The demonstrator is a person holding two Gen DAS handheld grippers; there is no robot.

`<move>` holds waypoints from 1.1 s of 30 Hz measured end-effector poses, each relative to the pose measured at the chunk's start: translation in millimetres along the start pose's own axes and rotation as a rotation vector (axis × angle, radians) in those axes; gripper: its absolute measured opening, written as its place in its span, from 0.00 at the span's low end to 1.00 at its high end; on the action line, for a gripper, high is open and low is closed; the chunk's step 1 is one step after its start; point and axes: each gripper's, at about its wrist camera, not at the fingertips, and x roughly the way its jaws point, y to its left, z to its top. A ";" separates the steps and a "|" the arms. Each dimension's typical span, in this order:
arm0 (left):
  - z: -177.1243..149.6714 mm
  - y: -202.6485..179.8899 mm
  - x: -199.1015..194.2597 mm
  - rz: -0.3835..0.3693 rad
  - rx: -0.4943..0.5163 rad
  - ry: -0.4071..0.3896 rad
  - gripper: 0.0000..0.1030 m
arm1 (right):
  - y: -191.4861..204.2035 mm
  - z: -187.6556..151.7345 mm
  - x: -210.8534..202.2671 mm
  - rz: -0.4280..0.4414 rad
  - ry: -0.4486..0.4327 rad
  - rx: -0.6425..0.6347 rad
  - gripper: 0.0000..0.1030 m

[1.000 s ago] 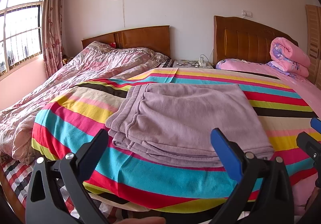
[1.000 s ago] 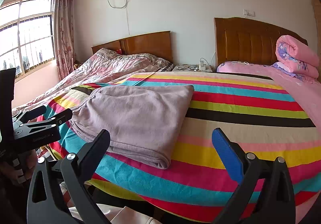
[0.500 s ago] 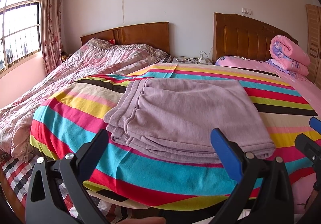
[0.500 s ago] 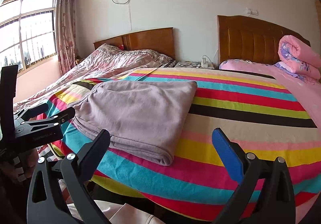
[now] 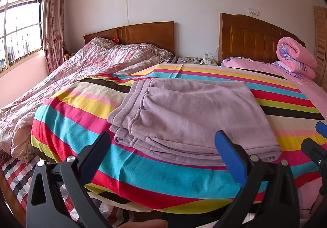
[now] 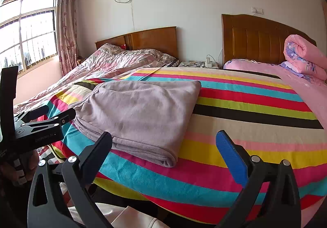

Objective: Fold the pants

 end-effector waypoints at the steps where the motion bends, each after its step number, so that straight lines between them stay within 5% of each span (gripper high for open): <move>1: 0.0 0.2 0.0 0.000 0.000 0.000 0.99 | 0.2 -0.2 0.3 0.001 0.001 0.000 0.95; 33: -1.4 1.3 -2.3 0.035 -0.011 -0.015 0.99 | 0.6 -3.2 4.3 0.016 0.012 -0.004 0.95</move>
